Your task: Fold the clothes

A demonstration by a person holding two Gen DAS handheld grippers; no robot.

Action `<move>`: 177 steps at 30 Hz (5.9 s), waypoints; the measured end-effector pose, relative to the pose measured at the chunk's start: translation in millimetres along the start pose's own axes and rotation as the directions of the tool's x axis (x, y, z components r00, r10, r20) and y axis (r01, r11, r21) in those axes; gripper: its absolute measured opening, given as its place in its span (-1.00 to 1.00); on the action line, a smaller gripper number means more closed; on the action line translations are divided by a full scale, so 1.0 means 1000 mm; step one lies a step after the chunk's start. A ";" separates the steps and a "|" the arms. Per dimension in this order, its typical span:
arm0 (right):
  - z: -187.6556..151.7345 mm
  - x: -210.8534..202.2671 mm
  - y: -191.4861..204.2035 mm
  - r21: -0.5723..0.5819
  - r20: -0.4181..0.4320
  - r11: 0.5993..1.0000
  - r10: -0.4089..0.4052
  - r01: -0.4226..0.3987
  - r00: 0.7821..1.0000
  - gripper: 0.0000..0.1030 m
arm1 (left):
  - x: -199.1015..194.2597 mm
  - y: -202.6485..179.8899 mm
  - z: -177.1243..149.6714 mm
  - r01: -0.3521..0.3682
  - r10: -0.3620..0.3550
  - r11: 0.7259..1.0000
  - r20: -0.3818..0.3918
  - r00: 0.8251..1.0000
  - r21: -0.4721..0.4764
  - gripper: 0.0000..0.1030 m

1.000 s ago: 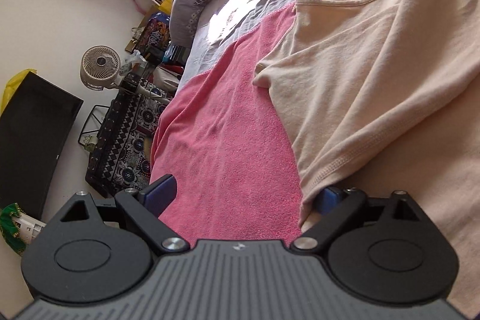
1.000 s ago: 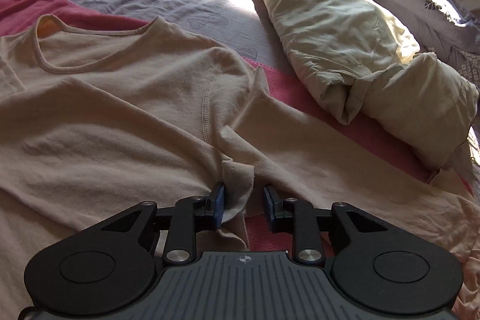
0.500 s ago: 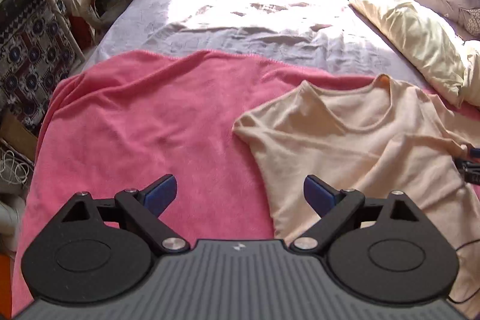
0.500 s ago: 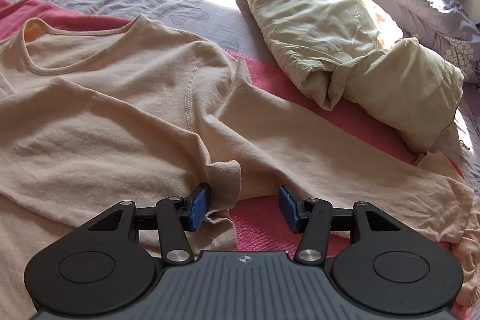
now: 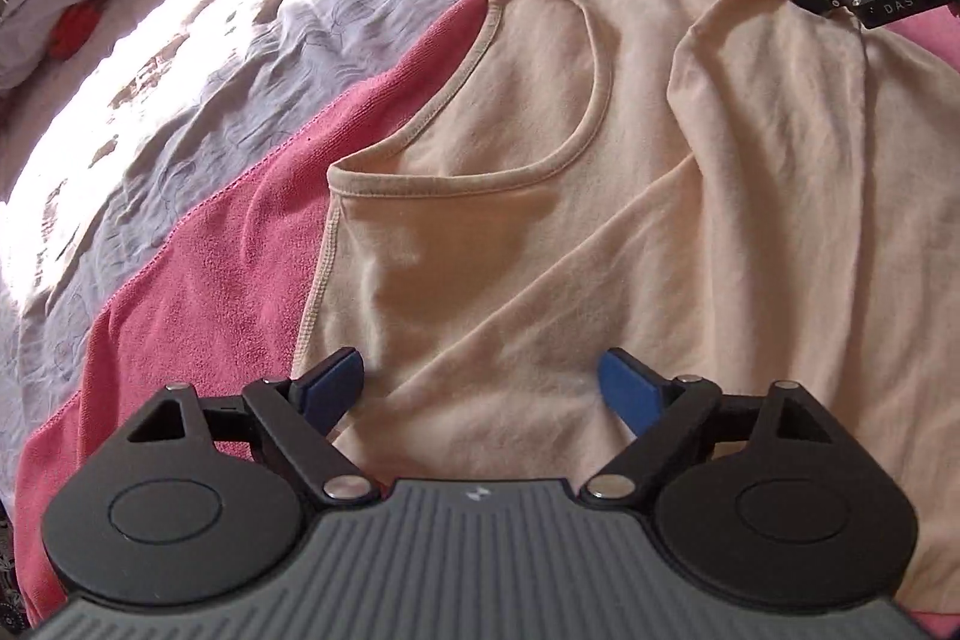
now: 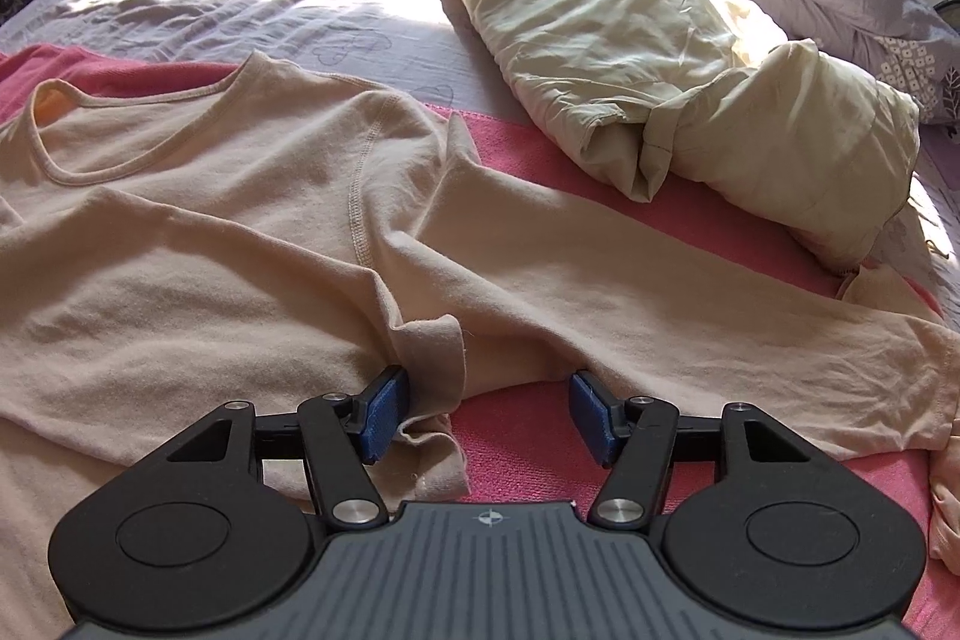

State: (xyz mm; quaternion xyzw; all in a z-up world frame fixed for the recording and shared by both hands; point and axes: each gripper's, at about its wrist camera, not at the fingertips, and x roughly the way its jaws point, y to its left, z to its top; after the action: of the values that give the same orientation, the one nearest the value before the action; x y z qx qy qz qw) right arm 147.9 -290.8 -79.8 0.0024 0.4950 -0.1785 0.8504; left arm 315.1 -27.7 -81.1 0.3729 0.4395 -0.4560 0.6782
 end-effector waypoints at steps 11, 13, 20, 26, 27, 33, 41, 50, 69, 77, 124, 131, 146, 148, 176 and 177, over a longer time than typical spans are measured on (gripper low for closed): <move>-0.004 -0.001 -0.002 0.044 0.015 0.999 -0.007 0.006 1.000 0.24 | -0.022 0.001 -0.007 -0.076 0.079 0.989 0.022 0.997 -0.127 -0.88; -0.004 -0.001 -0.002 0.043 0.015 0.999 -0.008 0.007 1.000 0.25 | -0.024 0.009 -0.008 -0.101 0.106 0.979 0.023 0.994 -0.175 -0.89; -0.003 -0.001 -0.001 0.017 0.009 1.000 -0.017 0.017 1.000 0.33 | -0.024 0.033 -0.020 -0.166 0.169 0.955 -0.010 0.986 -0.247 -1.00; -0.002 0.000 -0.002 0.014 0.005 1.000 -0.019 0.019 1.000 0.42 | -0.023 0.016 -0.009 -0.017 0.017 1.000 0.067 0.998 0.001 0.62; -0.002 0.001 -0.003 0.016 0.004 1.000 -0.019 0.019 1.000 0.42 | -0.016 0.015 -0.006 0.016 -0.017 1.000 0.032 0.999 0.024 0.59; -0.004 0.001 -0.005 0.032 0.009 0.999 -0.018 0.018 1.000 0.47 | 0.000 0.009 0.000 0.096 -0.095 0.995 -0.038 0.995 0.009 0.27; -0.004 -0.003 -0.003 0.034 0.023 0.999 -0.034 0.033 0.999 0.49 | -0.018 -0.002 -0.005 -0.089 0.086 0.990 -0.029 0.996 -0.110 -0.92; -0.006 -0.023 0.013 -0.064 0.063 0.996 -0.052 0.056 0.997 0.49 | -0.041 -0.009 -0.006 -0.198 0.210 0.951 0.026 0.977 -0.237 -0.96; 0.027 -0.005 0.009 0.046 0.050 0.996 0.069 -0.071 0.996 -0.27 | -0.025 0.025 -0.046 -0.294 0.273 0.848 -0.113 0.955 -0.440 -0.83; 0.048 -0.025 0.024 -0.016 0.165 1.000 0.016 -0.014 0.986 -0.88 | -0.029 0.030 -0.054 -0.300 0.278 0.819 -0.120 0.953 -0.489 -0.71; -0.067 -0.032 -0.362 0.923 0.266 0.350 -0.277 -0.161 0.923 -0.86 | 0.021 -0.157 0.192 -0.249 0.327 0.904 0.185 0.927 -0.348 -0.17; -0.054 -0.033 -0.342 0.896 0.278 0.414 -0.239 -0.161 0.930 -0.86 | 0.063 -0.194 0.189 -0.439 0.458 0.885 0.123 0.880 -0.153 -0.14; 0.076 -0.111 0.028 0.062 0.438 0.781 0.539 -0.622 0.720 -0.85 | -0.115 -0.036 -0.056 -0.190 0.309 0.429 -0.055 0.950 -0.883 0.03; 0.068 -0.101 0.097 -0.014 0.345 0.754 0.620 -0.657 0.705 -0.84 | -0.121 -0.030 -0.089 -0.221 0.314 0.397 -0.095 0.945 -0.891 0.03; -0.009 -0.074 0.075 -0.379 0.145 0.916 -0.085 0.135 0.986 0.45 | -0.017 -0.169 -0.036 -0.609 0.585 0.738 0.175 0.792 0.290 0.22; -0.010 -0.072 0.072 -0.376 0.143 0.916 -0.090 0.138 0.986 0.46 | -0.014 -0.171 -0.036 -0.616 0.592 0.720 0.182 0.785 0.319 0.22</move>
State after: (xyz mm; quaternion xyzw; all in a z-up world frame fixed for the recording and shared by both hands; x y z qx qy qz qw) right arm 129.7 -199.9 -36.1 -0.2044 0.4665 -0.1269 0.8512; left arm 140.9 -43.2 -97.9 0.5980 0.1792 -0.2950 0.7234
